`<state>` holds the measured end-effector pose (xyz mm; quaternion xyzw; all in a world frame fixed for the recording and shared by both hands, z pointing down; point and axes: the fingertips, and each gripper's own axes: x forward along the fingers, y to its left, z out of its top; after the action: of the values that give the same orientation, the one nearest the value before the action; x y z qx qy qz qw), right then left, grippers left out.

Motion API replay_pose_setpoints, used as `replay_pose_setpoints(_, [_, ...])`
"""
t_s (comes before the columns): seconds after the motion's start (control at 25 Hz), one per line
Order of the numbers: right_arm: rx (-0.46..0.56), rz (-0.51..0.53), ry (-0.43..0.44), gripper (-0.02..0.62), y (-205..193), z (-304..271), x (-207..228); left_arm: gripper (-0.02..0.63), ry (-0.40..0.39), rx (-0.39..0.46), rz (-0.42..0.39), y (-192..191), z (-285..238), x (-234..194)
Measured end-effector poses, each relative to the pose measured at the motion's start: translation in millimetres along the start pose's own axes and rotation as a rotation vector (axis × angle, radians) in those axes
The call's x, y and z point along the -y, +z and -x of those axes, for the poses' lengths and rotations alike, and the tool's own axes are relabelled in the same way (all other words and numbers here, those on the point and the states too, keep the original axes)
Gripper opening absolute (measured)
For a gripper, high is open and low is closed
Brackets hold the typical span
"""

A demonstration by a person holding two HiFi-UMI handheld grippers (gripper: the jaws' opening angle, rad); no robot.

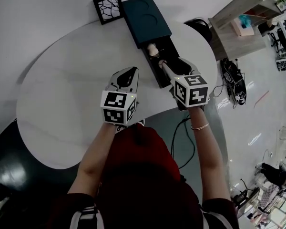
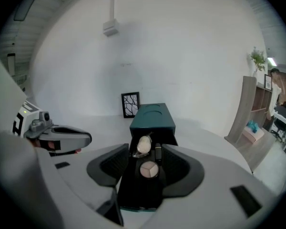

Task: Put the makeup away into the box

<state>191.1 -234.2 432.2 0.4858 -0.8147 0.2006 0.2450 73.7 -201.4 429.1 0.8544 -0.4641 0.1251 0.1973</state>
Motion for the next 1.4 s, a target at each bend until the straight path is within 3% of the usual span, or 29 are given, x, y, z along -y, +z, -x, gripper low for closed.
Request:
replay_pose_setpoints(0.28, [0.104,-0.038,-0.006,0.205,9.8,31.5,-7.9,0.023,-0.006,0.012,-0.022,3.9,7.0,15.6])
replay_pose_setpoints(0.56, [0.187,-0.082,-0.016,0.104,5.1,62.2,-16.0,0.022,-0.012,0.022,-0.042,4.4,17.5,33.2])
replay_pose_setpoints(0.84, [0.227,-0.108,-0.011,0.046,-8.1,82.0,-24.6,0.023,-0.012,0.030,-0.063,4.1,29.9,45.2])
replay_pose_setpoints(1.4, [0.249,-0.168,-0.033,0.015,-40.1,112.4,-31.0,0.023,-0.035,0.044,-0.091,-0.8,47.1,73.0])
